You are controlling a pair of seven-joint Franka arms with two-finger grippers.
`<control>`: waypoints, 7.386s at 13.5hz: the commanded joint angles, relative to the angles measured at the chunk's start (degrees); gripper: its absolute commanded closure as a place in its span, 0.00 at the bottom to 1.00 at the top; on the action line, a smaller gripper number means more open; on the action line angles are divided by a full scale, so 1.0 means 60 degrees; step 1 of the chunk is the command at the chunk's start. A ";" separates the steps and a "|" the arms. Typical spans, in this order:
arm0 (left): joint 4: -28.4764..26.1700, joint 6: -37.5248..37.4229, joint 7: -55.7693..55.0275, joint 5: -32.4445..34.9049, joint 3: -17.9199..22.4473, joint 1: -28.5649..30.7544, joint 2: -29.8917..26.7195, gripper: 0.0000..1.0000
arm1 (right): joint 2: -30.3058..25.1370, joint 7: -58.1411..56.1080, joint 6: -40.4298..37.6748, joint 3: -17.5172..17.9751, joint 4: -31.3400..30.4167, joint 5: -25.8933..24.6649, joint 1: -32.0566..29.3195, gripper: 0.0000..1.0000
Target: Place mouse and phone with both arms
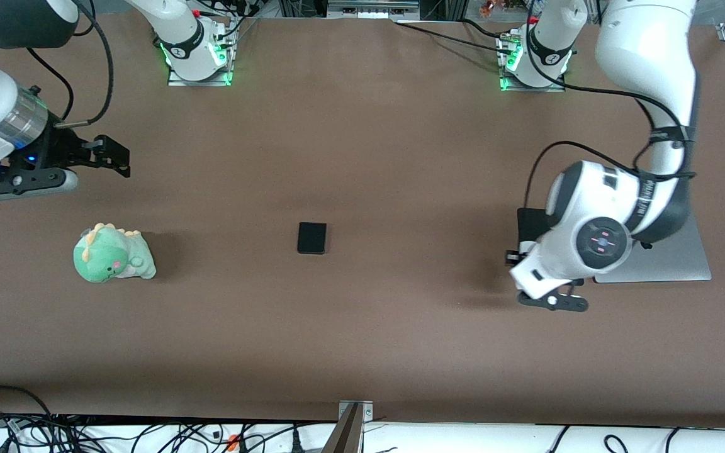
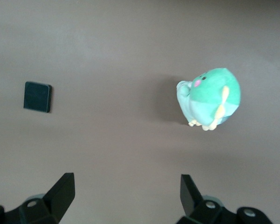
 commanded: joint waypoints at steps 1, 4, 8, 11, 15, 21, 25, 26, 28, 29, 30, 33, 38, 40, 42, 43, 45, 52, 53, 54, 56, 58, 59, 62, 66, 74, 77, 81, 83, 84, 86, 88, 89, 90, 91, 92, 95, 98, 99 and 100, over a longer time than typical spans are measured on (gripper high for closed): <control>-0.2105 0.1290 0.1352 -0.0003 -0.0720 0.1379 -0.0890 0.62 | 0.0114 0.0104 -0.0190 0.0044 0.0025 0.0025 0.0437 0.00; -0.4671 0.4058 0.2188 0.0012 -0.0883 0.2057 -0.1508 0.61 | 0.0713 0.0949 0.0189 0.0044 0.0011 0.0083 0.0890 0.00; -0.5615 0.5106 0.2189 0.0012 -0.0898 0.2350 -0.1466 0.60 | 0.1752 0.3192 0.1258 0.0044 0.0025 0.0157 0.1857 0.00; -0.5864 0.5121 0.2072 -0.0003 -0.0927 0.2424 -0.1436 0.59 | 0.2354 0.4057 0.2064 0.0058 0.0026 0.0171 0.2327 0.00; -0.5850 0.5048 0.1984 -0.0688 -0.0913 0.2527 -0.1231 0.00 | 0.3421 0.4922 0.3425 0.0058 -0.0004 0.0200 0.2898 0.00; -0.3632 0.3226 0.1764 -0.0604 -0.0796 0.2526 -0.1304 0.00 | 0.4698 0.5846 0.5490 0.0058 -0.0499 0.0200 0.3630 0.00; -0.0406 0.0554 0.1794 0.0348 -0.0810 0.2118 -0.0777 0.00 | 0.5035 0.6462 0.7279 0.0058 -0.1409 0.0215 0.3983 0.00; -0.0183 0.0319 0.1794 0.0349 -0.0839 0.2102 -0.0820 0.00 | 0.5123 0.6753 0.7557 0.0058 -0.1483 0.0215 0.4056 0.00; 0.0343 -0.0368 0.1808 0.0320 -0.0912 0.2116 -0.0894 0.00 | 0.5328 0.6843 0.7808 0.0058 -0.1527 0.0215 0.4203 0.00; 0.0593 -0.0778 0.1823 0.0218 -0.0942 0.2116 -0.0995 0.00 | 0.5401 0.6901 0.7968 0.0058 -0.1600 0.0215 0.4203 0.00; 0.0682 -0.1072 0.1823 0.0174 -0.1029 0.2087 -0.1025 0.00 | 0.5431 0.6960 0.8231 0.0058 -0.1731 0.0215 0.4218 0.00; 0.0713 -0.1441 0.1837 0.0130 -0.1147 0.2131 -0.1508 0.00 | 0.5578 0.7034 0.8614 0.0058 -0.1908 0.0215 0.4393 0.00; 0.0818 -0.1647 0.1720 -0.0632 -0.0724 0.2014 -0.2648 0.00 | 0.5709 0.7034 0.8848 0.0058 -0.1923 0.0215 0.4467 0.00; 0.0332 -0.1660 0.1561 -0.0604 -0.0343 0.1780 -0.3396 0.00 | 0.5768 0.7034 0.8893 0.0058 -0.1923 0.0201 0.4496 0.02; 0.0230 -0.1734 0.1471 -0.0675 -0.0298 0.1809 -0.3705 0.00 | 0.5768 0.6947 0.8893 0.0044 -0.1937 0.0186 0.4496 0.14; 0.0215 -0.1749 0.1471 -0.0677 -0.0210 0.1809 -0.3895 0.00 | 0.5768 0.6888 0.8878 0.0044 -0.1995 0.0186 0.4482 0.20; -0.0760 -0.1953 0.1471 -0.0691 -0.0209 0.1896 -0.4800 0.00 | 0.5768 0.6873 0.8878 0.0029 -0.2011 0.0171 0.4481 0.33; -0.3371 -0.1399 0.1457 -0.0559 -0.0049 0.1911 -0.6751 0.00 | 0.5184 0.5618 0.7899 -0.0379 -0.1908 0.0157 0.4379 0.58; -0.3548 -0.1194 0.1471 -0.0559 -0.0063 0.1911 -0.6855 0.00 | 0.4965 0.5120 0.7505 -0.0642 -0.1894 0.0157 0.4364 0.58; -0.3405 -0.1308 0.1471 -0.0559 -0.0077 0.1897 -0.6769 0.00 | 0.4760 0.4607 0.7080 -0.0935 -0.1879 0.0157 0.4350 0.58; -0.3214 -0.1617 0.1574 -0.0559 -0.0048 0.1911 -0.6622 0.00 | 0.4481 0.3480 0.6464 -0.1652 -0.1879 0.0200 0.4306 0.58; -0.3199 -0.1617 0.1501 -0.0559 -0.0048 0.1911 -0.6621 0.00 | 0.4231 0.2454 0.6169 -0.2079 -0.1981 0.0200 0.4029 0.58; -0.3199 -0.1617 0.1486 -0.0545 -0.0063 0.1911 -0.6621 0.00 | 0.4114 0.2028 0.6066 -0.2167 -0.2068 0.0200 0.3752 0.58; -0.3053 -0.1632 0.1501 -0.0559 -0.0121 0.1897 -0.6549 0.00 | 0.3865 0.0885 0.6109 -0.2183 -0.2609 0.0230 0.2771 0.58; -0.3008 -0.1676 0.1545 -0.0559 -0.0151 0.1897 -0.6504 0.00 | 0.4010 -0.0464 0.6153 -0.2183 -0.2875 0.1326 0.1948 0.58; -0.2979 -0.1865 0.1457 -0.0559 -0.0180 0.1882 -0.6548 0.00 | 0.4625 -0.0539 0.7574 -0.2168 -0.3461 0.1387 0.1903 0.57; -0.2935 -0.2245 0.1544 -0.0559 -0.0063 0.1911 -0.6534 0.00 | 0.4568 -0.0423 0.7545 -0.2168 -0.3432 0.1402 0.1903 0.12; -0.2862 -0.2306 0.1603 -0.0559 -0.0063 0.1911 -0.6563 0.00 | 0.3823 0.0409 0.7166 -0.2081 -0.3271 0.1387 0.2020 0.00; -0.2862 -0.2306 0.1603 -0.0559 -0.0063 0.1911 -0.6563 0.00 | 0.3033 0.1011 0.6654 -0.2022 -0.3241 0.1387 0.2181 0.00; -0.2862 -0.2291 0.1589 -0.0559 -0.0063 0.1911 -0.6534 0.00 | 0.2565 0.1115 0.6144 -0.2036 -0.3212 0.1372 0.2182 0.00; -0.2862 -0.2218 0.1603 -0.0559 -0.0092 0.1897 -0.6504 0.00 | 0.1599 0.1379 0.4857 -0.2036 -0.3023 0.1300 0.2182 0.00; -0.2862 -0.2262 0.1589 -0.0559 -0.0136 0.1897 -0.6519 0.00 | 0.0632 0.1627 0.3203 -0.2065 -0.2657 0.1182 0.2182 0.00; -0.2847 -0.2262 0.1603 -0.0559 -0.0136 0.1897 -0.6519 0.00 | 0.0090 0.1701 0.2382 -0.2080 -0.2525 0.1138 0.2182 0.00; -0.2833 -0.2320 0.1603 -0.0545 -0.0151 0.1897 -0.6562 0.00 | -0.0481 0.1716 0.1808 -0.2095 -0.2480 0.0949 0.2182 0.00; -0.2803 -0.2436 0.1574 -0.0559 -0.0165 0.1897 -0.6592 0.00 | -0.1095 0.1716 0.1324 -0.2095 -0.2494 0.0658 0.2182 0.00; -0.2760 -0.2626 0.1501 -0.0559 -0.0180 0.1897 -0.6592 0.00 | -0.1464 0.1731 0.0942 -0.2110 -0.2479 0.0539 0.2182 0.00; -0.2642 -0.2686 0.1530 -0.0545 -0.0209 0.1867 -0.6548 0.00 | -0.1936 0.1673 0.0208 -0.2212 -0.2421 0.0363 0.2138 0.00; -0.2511 -0.2687 0.1486 -0.0559 -0.0253 0.1765 -0.6505 0.00 | -0.1835 0.1614 -0.0160 -0.2270 -0.1763 0.0215 0.2109 0.00; -0.2467 -0.2687 0.1486 -0.0545 -0.0253 0.1750 -0.6490 0.00 | -0.1776 0.1570 -0.0160 -0.2285 -0.1660 0.0215 0.2094 0.00; -0.2466 -0.2701 0.1486 -0.0545 -0.0253 0.1736 -0.6475 0.00 | -0.1703 0.1526 -0.0175 -0.2373 -0.1572 0.0215 0.2079 0.00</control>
